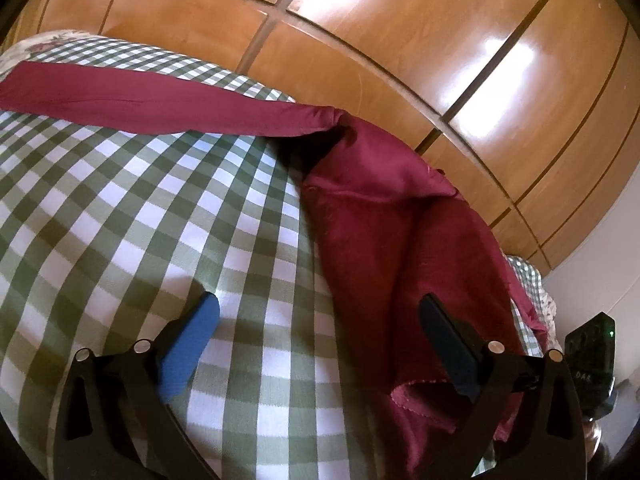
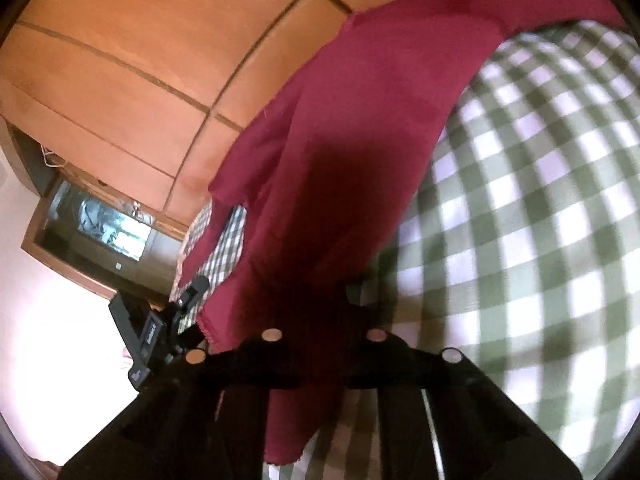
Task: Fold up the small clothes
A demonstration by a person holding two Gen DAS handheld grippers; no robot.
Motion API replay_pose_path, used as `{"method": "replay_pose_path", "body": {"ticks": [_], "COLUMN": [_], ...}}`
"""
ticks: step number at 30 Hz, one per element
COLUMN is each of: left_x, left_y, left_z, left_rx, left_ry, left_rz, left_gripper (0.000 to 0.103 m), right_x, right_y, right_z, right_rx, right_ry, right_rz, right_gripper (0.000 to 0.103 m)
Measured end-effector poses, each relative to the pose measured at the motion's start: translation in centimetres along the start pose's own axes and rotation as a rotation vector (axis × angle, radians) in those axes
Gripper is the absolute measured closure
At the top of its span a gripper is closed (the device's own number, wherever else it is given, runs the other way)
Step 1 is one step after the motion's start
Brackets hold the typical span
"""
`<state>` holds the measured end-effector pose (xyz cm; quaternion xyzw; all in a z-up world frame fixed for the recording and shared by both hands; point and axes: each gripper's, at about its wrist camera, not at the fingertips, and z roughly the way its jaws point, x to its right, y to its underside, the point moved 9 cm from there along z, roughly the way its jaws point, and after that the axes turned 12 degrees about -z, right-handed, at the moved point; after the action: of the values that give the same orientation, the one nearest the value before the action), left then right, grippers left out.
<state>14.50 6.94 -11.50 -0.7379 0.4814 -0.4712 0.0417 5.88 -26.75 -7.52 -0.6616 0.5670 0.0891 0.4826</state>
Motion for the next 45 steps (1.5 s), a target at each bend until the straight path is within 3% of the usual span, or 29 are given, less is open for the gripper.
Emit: {"method": "replay_pose_path", "body": {"ticks": [5, 9, 11, 13, 15, 16, 18, 20, 22, 23, 24, 26, 28, 31, 36, 39, 45], "left_x": [1.2, 2.6, 2.9, 3.2, 3.5, 3.8, 4.5, 4.5, 4.6, 4.6, 4.4, 4.2, 4.1, 3.9, 2.6, 2.1, 1.8], "left_y": [1.9, 3.9, 4.4, 4.8, 5.3, 5.6, 6.2, 6.5, 6.8, 6.9, 7.0, 6.9, 6.6, 5.7, 5.0, 5.7, 8.9], "left_z": [-1.3, -2.0, -2.0, -1.7, -1.2, -1.0, -0.4, 0.0, 0.6, 0.8, 1.1, 1.0, 0.2, -2.0, -6.3, -8.1, -11.2], "left_rx": [-0.029, -0.078, -0.093, -0.112, -0.140, -0.153, -0.188, -0.206, -0.223, -0.235, -0.249, -0.270, -0.279, -0.262, -0.251, -0.278, -0.347], "left_ry": [0.027, 0.087, 0.081, 0.064, 0.052, 0.046, 0.059, 0.043, 0.021, 0.006, -0.015, 0.001, 0.011, 0.018, 0.028, 0.035, 0.022], "left_rz": [0.026, 0.025, 0.025, 0.025, 0.026, 0.030, 0.039, 0.042, 0.058, 0.064, 0.066, 0.031, 0.015, 0.034, 0.044, 0.036, 0.091], "left_gripper": [0.004, 0.004, 0.004, 0.007, 0.015, 0.016, 0.023, 0.032, 0.049, 0.074, 0.088, 0.095, 0.096, 0.096, 0.097, 0.097, 0.097], "right_x": [1.6, 6.5, 9.5, 12.3, 13.6, 13.8, 13.2, 11.8, 9.6, 8.5, 7.7, 7.5, 7.1, 6.5, 5.4, 4.2, 2.5], "right_y": [-0.6, -1.2, -1.3, -0.8, 0.0, 0.4, 0.8, 0.7, 0.6, 0.9, 1.2, 1.7, 1.7, 1.1, 0.6, 1.9, 5.8], "right_z": [-4.7, -8.8, -10.7, -11.8, -12.3, -12.4, -12.9, -13.3, -11.0, -10.1, -9.2, -7.6, -7.4, -8.2, -9.4, -10.7, -12.4], "right_rx": [0.075, 0.155, 0.191, 0.183, 0.170, 0.186, 0.216, 0.215, 0.147, 0.112, 0.090, 0.026, 0.017, 0.038, 0.029, -0.006, -0.110], "right_ry": [0.089, 0.252, 0.354, 0.462, 0.442, 0.391, 0.271, 0.198, 0.173, 0.159, 0.165, 0.242, 0.283, 0.233, 0.198, 0.139, 0.117], "right_rz": [-0.020, 0.025, 0.083, 0.130, 0.174, 0.213, 0.253, 0.228, 0.169, 0.136, 0.115, 0.044, 0.011, 0.055, 0.020, 0.014, -0.026], "right_gripper": [0.096, 0.097, 0.103, 0.103, 0.099, 0.094, 0.048, 0.033, 0.035, 0.045, 0.061, 0.084, 0.090, 0.091, 0.092, 0.092, 0.092]}}
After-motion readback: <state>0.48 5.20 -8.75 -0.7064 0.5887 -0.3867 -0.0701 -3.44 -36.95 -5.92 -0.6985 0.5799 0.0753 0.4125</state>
